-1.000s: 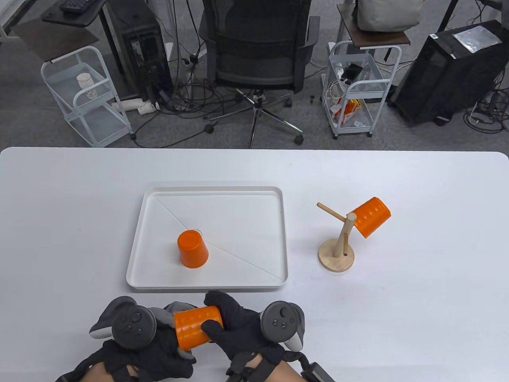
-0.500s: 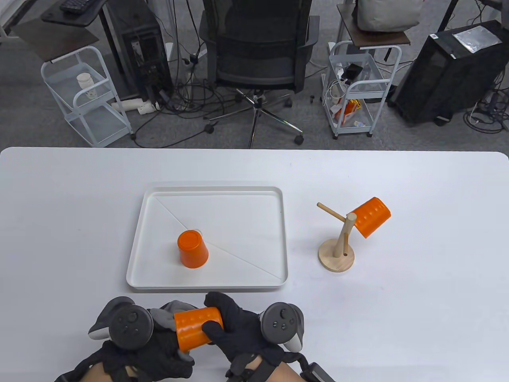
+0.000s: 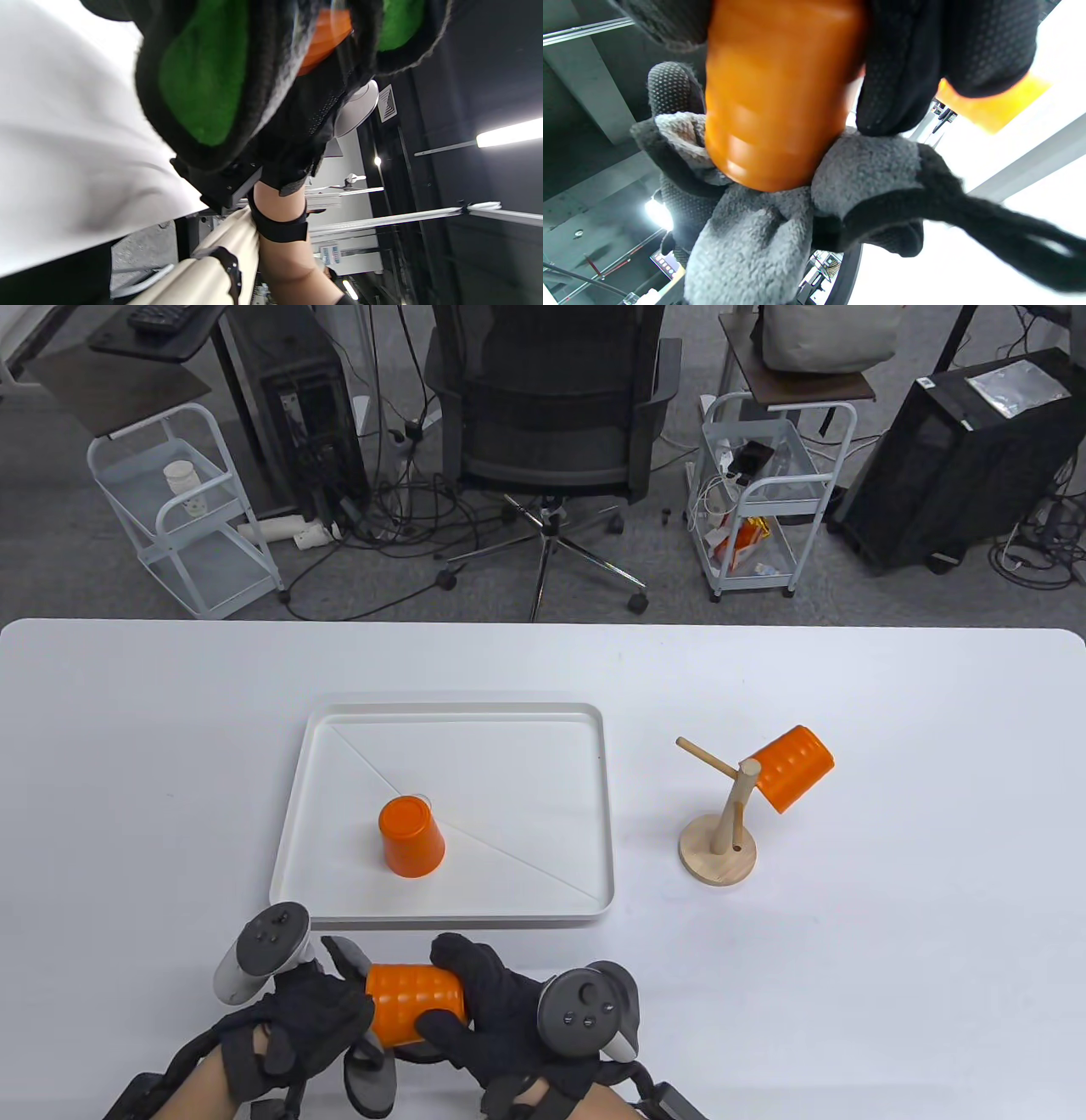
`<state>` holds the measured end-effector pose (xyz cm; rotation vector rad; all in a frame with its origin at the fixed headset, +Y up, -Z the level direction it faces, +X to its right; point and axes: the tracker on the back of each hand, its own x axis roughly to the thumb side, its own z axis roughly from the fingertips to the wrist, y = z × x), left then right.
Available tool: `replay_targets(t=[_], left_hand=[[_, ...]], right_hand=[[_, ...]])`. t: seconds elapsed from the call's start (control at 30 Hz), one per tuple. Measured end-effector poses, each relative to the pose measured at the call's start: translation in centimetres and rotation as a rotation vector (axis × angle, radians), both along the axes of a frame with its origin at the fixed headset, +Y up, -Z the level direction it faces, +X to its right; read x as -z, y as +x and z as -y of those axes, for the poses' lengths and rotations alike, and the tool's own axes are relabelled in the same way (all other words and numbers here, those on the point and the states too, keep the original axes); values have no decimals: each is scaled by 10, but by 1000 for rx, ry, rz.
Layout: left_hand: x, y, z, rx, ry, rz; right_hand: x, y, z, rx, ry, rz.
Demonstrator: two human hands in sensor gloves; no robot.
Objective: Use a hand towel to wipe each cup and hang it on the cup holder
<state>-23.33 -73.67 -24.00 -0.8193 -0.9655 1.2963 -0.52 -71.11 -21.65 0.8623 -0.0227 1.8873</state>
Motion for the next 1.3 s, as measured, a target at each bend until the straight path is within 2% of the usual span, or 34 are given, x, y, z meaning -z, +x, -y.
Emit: replay_targets(t=[0.1, 0.2, 0.47, 0.67, 0.77, 0.83, 1.3], left_hand=[[-1, 1, -2, 29, 32, -11], [-7, 3, -10, 99, 142, -21], [-29, 9, -43, 436, 654, -126], [-40, 14, -52, 525, 810, -162], [-38, 13, -49, 466, 749, -160], [-34, 13, -44, 400, 648, -134], [-12, 8, -12, 82, 154, 21]], right_hand=[[1, 1, 0, -2, -6, 3], [3, 3, 1, 25, -42, 9], [6, 4, 3, 81, -143, -17], [7, 5, 2, 84, -137, -36], [6, 5, 1, 85, -114, -33], [6, 6, 0, 75, -88, -17], [0, 2, -4, -12, 89, -20]])
